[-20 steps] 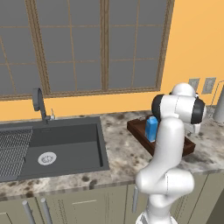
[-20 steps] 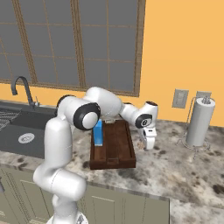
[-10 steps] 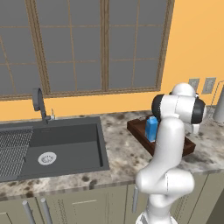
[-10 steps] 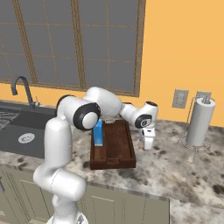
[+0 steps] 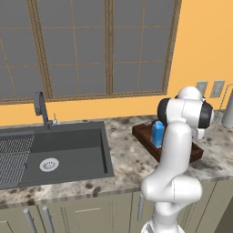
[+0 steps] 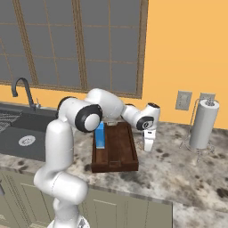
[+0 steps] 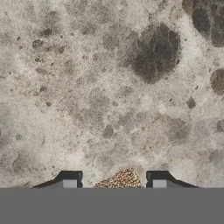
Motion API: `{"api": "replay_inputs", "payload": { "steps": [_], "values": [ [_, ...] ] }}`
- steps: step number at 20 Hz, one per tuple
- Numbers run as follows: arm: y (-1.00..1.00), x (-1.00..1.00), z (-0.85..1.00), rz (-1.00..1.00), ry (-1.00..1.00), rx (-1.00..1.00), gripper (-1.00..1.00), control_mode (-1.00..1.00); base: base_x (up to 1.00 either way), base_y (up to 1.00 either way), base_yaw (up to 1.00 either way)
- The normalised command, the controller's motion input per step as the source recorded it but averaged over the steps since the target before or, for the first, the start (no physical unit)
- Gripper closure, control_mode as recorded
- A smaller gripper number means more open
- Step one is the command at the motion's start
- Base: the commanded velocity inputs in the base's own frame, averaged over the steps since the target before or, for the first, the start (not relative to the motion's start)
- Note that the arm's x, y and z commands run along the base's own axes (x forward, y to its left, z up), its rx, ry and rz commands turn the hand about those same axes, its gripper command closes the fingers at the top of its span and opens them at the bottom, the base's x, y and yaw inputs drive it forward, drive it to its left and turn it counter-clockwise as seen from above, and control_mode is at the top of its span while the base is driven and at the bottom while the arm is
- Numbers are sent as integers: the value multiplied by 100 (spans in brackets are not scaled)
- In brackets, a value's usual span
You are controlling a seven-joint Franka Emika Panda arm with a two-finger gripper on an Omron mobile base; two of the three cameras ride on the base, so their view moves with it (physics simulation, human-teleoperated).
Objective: Take out the milk from the fridge and place it on the tray on the counter. Then take the sugar cube near the tray and place it in the tray.
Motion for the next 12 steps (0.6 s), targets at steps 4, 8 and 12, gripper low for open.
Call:
{"api": "replay_inputs", "payload": {
  "steps": [4,8,12],
  "values": [
    [0,-3,-17,-9,0,0,100,-100,0,0,0],
    [0,-26,0,-9,0,0,100,-100,0,0,0],
    [0,-29,1,-6,0,0,100,-100,0,0,0]
  ]
}}
